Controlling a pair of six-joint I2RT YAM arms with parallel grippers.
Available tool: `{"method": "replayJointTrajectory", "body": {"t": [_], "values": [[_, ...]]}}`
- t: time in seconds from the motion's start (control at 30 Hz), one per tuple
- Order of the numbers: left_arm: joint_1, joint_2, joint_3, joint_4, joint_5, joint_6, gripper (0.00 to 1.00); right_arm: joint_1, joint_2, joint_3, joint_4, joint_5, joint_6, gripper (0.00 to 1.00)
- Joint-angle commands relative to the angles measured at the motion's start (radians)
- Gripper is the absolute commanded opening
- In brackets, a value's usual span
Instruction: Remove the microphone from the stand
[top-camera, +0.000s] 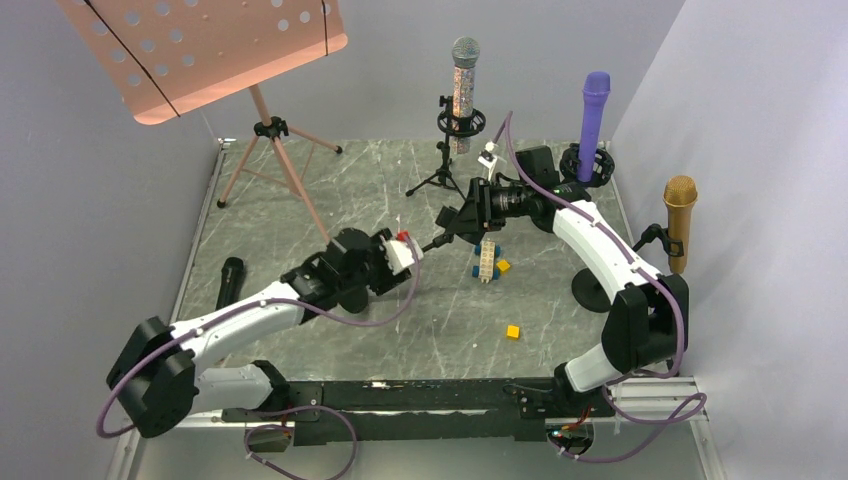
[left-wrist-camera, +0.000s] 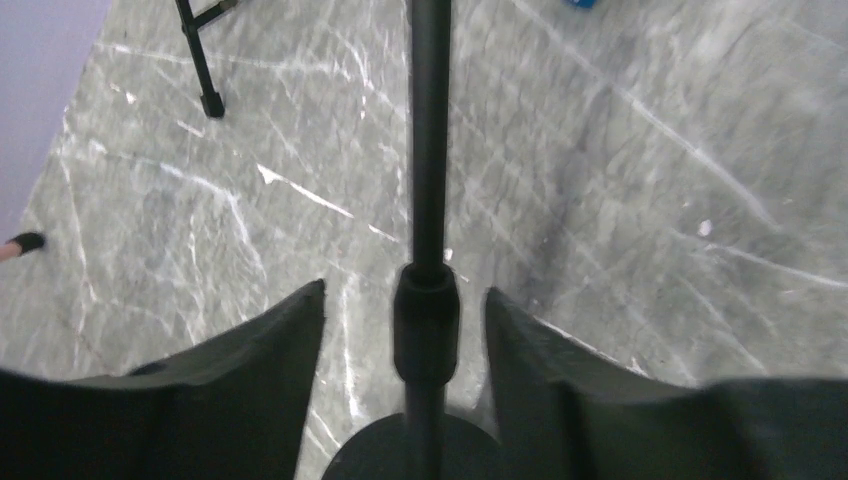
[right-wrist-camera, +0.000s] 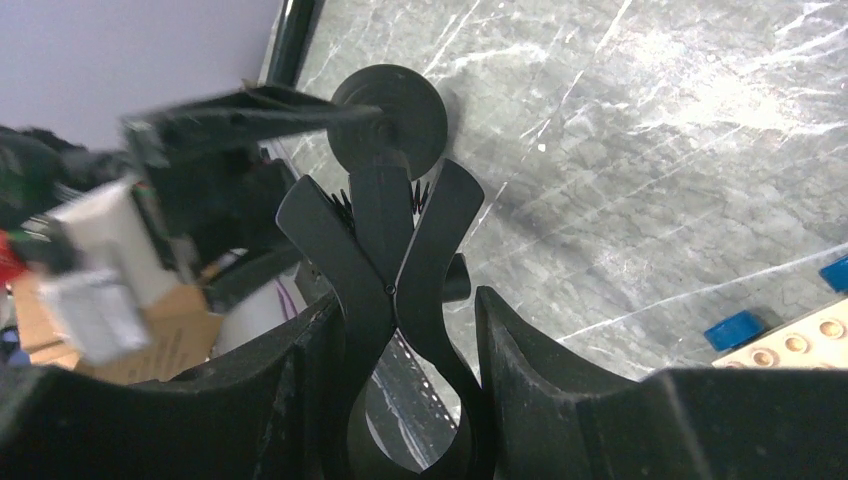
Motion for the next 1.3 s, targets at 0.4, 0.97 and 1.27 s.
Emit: {"method": "replayJointTrajectory", "body": {"t": [0.4, 0.97, 1.27], "values": [[0.415, 0.155, 0.326, -0.596, 1.013, 0.232, 0.71, 0.061, -0.159, -0.05, 0.023, -0.064, -0.481, 0.0], [0.333, 0.266, 0.331, -0.448, 1.045, 0.147, 0.0, 0.081, -0.157, -0.034, 0.048, -0.012, -0.401, 0.0], [-0.03, -0.078, -0.092, 0.23, -0.154, 0.026, 0.0, 0.063, -0.071, -0.011, 0.098, 0.103, -0.008, 0.0]]}}
